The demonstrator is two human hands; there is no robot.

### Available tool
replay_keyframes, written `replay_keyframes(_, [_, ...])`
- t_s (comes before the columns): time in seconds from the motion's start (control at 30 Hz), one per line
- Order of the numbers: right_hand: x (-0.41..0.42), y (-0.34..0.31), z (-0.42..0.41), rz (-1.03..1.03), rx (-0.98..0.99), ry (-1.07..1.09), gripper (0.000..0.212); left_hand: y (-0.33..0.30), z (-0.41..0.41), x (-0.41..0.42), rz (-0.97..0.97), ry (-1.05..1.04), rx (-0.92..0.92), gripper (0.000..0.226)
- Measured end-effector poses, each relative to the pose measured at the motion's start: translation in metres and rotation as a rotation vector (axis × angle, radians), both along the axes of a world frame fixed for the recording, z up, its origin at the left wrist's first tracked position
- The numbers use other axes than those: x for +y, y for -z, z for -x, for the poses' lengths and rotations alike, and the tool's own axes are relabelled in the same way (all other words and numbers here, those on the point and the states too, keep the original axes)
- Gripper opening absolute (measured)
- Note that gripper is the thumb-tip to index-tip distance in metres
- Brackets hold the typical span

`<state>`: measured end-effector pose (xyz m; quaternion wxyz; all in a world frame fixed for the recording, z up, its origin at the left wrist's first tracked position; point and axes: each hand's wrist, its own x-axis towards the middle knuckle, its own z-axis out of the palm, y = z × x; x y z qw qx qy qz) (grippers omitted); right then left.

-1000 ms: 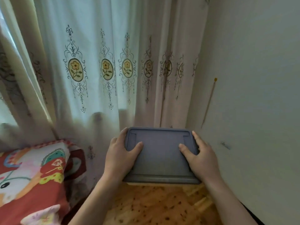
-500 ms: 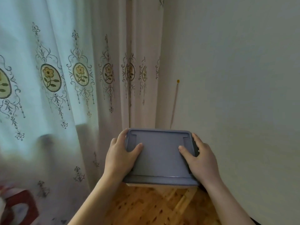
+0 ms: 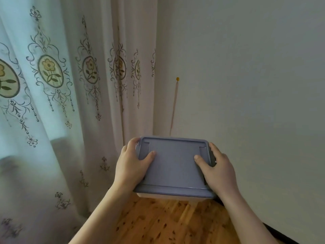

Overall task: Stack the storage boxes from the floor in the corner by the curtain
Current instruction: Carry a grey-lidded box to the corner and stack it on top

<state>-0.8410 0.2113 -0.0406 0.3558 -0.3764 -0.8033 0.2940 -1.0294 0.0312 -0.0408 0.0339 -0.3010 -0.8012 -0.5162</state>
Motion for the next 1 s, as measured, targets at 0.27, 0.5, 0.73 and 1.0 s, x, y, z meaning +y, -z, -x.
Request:
replay_keyframes(0.27, [0.071, 0.022, 0.059, 0.045, 0.011, -0.01, 0.077, 0.016, 0.057, 0.073, 0.026, 0.009, -0.024, 0.07])
replay_keyframes(0.5, [0.153, 0.022, 0.115, 0.092, 0.034, -0.021, 0.075, 0.002, 0.113, 0.156, 0.09, 0.028, -0.047, 0.068])
replay_keyframes(0.73, [0.226, 0.016, 0.163, 0.09, 0.038, -0.047, 0.071, 0.001, 0.156, 0.227, 0.048, 0.0, -0.112, 0.072])
replay_keyframes(1.0, [0.262, 0.021, 0.21, 0.138, 0.084, -0.046, 0.064, 0.001, 0.204, 0.271, 0.033, -0.027, -0.084, 0.068])
